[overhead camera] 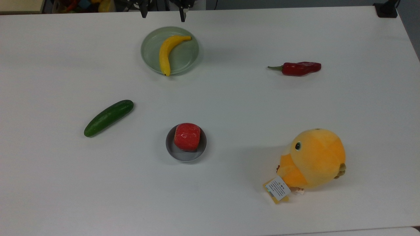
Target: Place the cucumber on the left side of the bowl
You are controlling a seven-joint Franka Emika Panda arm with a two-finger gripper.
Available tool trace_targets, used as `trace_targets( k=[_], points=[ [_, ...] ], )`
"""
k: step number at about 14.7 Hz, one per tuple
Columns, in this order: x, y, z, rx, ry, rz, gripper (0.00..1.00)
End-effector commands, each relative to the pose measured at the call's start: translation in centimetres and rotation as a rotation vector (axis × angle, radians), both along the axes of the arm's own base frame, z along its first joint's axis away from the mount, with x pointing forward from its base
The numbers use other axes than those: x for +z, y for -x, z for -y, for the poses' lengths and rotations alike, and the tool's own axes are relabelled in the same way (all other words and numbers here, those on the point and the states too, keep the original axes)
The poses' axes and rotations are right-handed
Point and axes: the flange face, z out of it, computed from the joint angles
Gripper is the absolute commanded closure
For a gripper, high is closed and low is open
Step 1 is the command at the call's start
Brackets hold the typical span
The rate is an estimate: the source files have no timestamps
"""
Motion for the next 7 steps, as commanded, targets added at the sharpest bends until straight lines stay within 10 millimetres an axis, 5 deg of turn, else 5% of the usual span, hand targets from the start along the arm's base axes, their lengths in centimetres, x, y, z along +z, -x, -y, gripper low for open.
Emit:
trace_targets(
  k=[1,7],
  points=[
    [-0.24,-0.59,-0.09,0.009,0.013,0.003,0.0],
    [-0.97,-0.36,-0.48,0.016,0.005,-0.004,0.0]
  ],
)
